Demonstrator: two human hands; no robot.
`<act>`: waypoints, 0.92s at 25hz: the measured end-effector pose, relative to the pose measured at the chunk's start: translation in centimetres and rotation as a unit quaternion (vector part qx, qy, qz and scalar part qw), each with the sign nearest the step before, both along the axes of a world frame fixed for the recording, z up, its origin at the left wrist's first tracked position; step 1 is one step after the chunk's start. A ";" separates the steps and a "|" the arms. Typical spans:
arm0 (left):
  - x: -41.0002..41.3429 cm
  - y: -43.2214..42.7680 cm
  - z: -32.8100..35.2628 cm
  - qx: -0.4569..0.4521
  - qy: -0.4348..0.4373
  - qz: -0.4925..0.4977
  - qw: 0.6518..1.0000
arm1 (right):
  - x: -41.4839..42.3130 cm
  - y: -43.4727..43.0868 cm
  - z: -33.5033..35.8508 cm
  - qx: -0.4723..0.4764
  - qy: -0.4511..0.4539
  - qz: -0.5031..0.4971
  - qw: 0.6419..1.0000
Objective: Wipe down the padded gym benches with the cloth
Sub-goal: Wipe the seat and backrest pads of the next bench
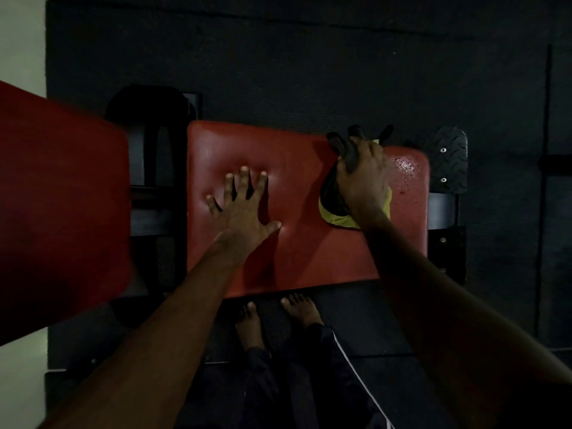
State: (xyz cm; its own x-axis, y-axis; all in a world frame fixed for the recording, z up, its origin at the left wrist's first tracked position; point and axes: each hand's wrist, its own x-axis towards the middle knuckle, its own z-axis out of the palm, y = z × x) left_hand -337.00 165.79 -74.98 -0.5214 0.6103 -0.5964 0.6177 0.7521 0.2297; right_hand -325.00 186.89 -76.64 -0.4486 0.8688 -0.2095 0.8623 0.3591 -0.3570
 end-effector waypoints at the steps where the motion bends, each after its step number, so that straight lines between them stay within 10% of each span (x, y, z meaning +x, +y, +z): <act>1: 0.1 0.0 -0.1 -0.006 0.002 0.001 1.000 | -0.6 -0.7 -0.1 0.007 0.007 0.009 1.000; 6: 0.1 0.1 -0.6 -0.001 0.018 0.005 1.000 | -1.1 -0.4 -0.7 -0.013 0.007 0.225 0.974; 13: 0.8 0.6 -1.0 0.021 0.046 0.029 0.998 | 7.8 1.4 0.4 0.002 -0.007 0.029 1.000; 23: 4.2 6.1 -0.7 0.041 0.004 -0.003 0.999 | 4.3 5.1 -0.1 0.004 -0.037 0.299 0.953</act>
State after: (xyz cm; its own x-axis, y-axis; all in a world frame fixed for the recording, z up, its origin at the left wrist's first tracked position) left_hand -332.81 171.90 -75.67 -0.5221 0.6598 -0.5404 0.6246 0.7273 0.2846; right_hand -320.70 191.98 -76.74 -0.8488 0.4635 -0.2543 0.5248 0.7969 -0.2992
